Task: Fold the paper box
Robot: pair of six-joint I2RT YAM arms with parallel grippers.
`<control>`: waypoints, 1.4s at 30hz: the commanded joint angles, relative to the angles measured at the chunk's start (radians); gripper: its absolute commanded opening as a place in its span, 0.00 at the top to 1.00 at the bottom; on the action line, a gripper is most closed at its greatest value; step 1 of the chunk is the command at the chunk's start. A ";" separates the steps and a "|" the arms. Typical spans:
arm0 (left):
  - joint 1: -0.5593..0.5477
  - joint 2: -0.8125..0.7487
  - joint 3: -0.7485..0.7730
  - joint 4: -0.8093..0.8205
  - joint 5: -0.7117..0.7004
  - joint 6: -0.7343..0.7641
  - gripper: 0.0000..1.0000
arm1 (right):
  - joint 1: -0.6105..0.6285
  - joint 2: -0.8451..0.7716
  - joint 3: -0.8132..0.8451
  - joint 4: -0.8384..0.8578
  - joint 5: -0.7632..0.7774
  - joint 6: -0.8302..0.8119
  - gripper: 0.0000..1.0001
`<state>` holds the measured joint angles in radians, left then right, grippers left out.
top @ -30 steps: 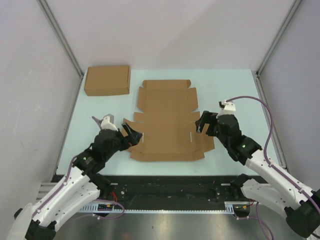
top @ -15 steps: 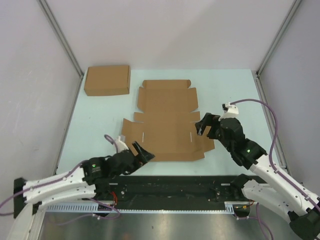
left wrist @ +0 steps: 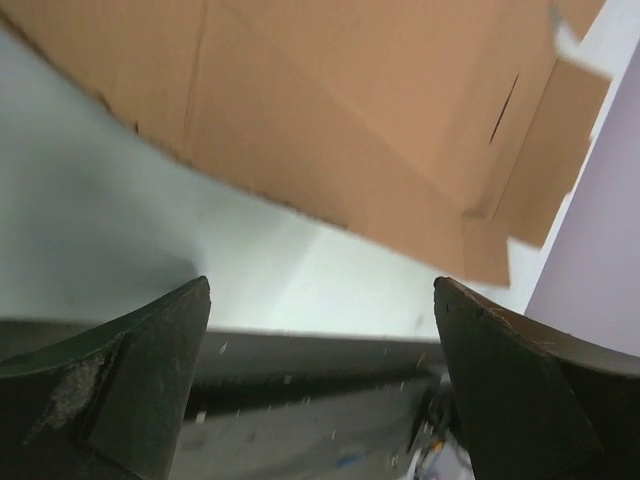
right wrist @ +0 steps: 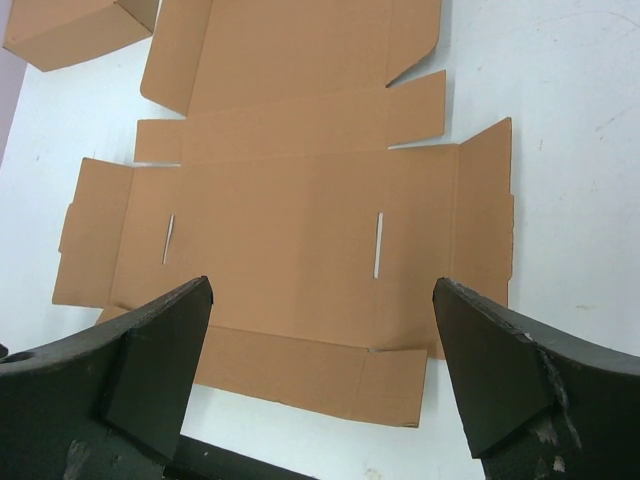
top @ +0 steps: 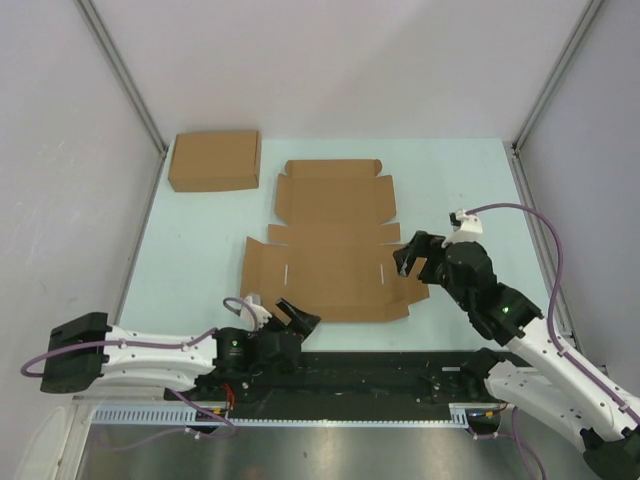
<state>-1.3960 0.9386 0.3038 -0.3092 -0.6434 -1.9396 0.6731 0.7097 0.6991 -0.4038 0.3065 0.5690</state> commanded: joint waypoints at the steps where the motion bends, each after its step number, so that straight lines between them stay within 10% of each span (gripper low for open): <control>1: 0.000 0.063 -0.019 0.114 -0.220 -0.222 0.05 | 0.005 -0.009 0.004 -0.013 0.011 -0.006 0.01; 13: 0.084 0.226 -0.095 0.349 -0.168 -0.225 0.44 | 0.006 0.048 0.004 0.013 -0.027 -0.047 0.01; 25: 0.319 0.163 -0.073 0.530 0.034 0.323 0.99 | 0.000 -0.027 0.019 -0.015 -0.021 -0.043 0.01; 32: 0.558 0.144 0.159 0.434 0.394 0.835 1.00 | 0.000 -0.049 0.164 -0.102 -0.007 -0.046 0.02; 42: 0.831 0.650 0.823 -0.029 1.063 1.307 1.00 | 0.002 -0.006 0.270 -0.156 -0.010 -0.060 0.02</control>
<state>-0.5961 1.4448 0.9104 -0.0891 0.0750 -0.9058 0.6727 0.6868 0.9447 -0.5198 0.2909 0.5224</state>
